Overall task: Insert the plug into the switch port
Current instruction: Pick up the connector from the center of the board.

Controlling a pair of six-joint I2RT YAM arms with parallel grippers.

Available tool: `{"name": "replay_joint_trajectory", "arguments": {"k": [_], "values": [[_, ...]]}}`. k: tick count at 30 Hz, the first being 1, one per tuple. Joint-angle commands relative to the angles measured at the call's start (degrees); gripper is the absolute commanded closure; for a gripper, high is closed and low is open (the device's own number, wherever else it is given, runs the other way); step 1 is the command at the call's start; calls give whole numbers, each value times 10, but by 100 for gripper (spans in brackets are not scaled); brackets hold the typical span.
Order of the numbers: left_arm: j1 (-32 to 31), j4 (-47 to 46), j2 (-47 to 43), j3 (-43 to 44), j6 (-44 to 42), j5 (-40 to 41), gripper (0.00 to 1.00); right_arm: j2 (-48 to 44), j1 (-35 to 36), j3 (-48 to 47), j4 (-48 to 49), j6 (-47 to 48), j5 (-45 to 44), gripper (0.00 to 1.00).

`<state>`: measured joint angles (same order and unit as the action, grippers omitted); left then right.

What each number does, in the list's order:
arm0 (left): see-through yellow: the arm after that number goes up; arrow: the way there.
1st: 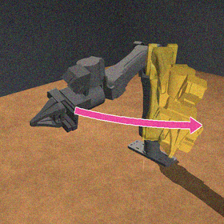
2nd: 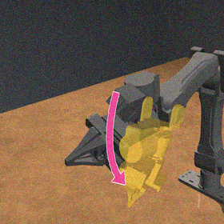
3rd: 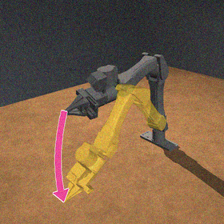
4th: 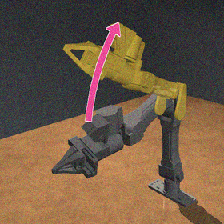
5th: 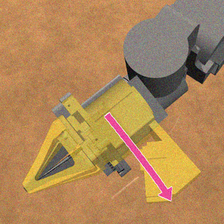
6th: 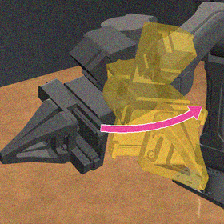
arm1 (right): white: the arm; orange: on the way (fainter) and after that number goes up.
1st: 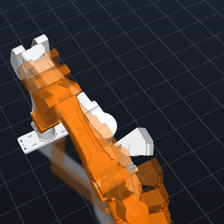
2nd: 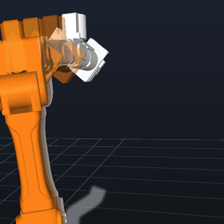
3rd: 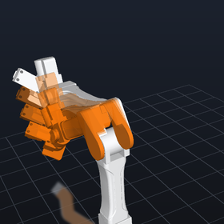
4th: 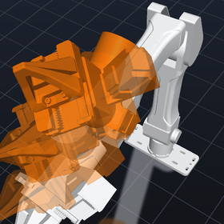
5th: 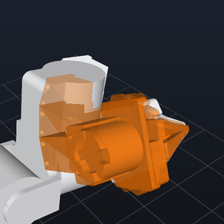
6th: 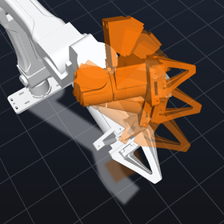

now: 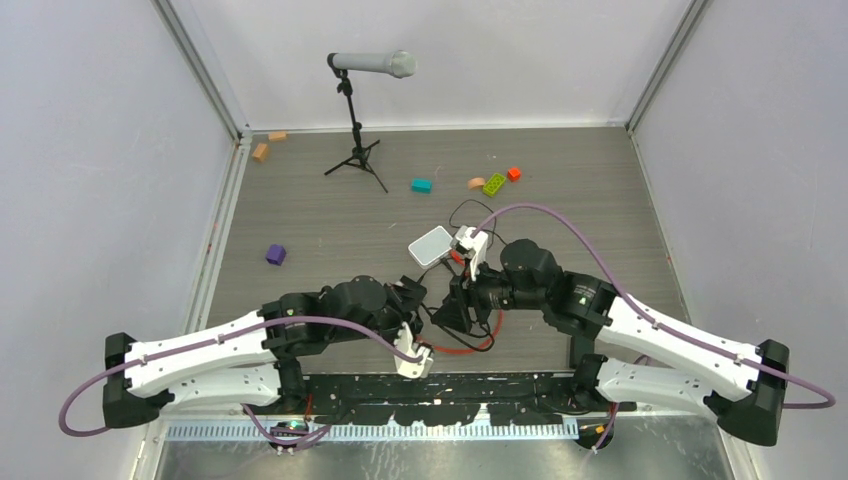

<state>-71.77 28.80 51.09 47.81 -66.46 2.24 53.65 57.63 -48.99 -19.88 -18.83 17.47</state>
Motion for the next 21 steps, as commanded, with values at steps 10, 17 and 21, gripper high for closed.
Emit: {"name": "replay_joint_trajectory", "arguments": {"k": [10, 17, 21], "values": [[-11, -65, -28, -9, -10, -4, 100, 65, 2, 10, 125, -4, -1, 52], [-10, -84, -35, -22, 12, 11, 80, 46, 2, 32, 151, 17, -35, 98], [-10, -115, -55, -29, 68, 15, 2, 6, 2, 55, 134, 43, -94, 100]]}}
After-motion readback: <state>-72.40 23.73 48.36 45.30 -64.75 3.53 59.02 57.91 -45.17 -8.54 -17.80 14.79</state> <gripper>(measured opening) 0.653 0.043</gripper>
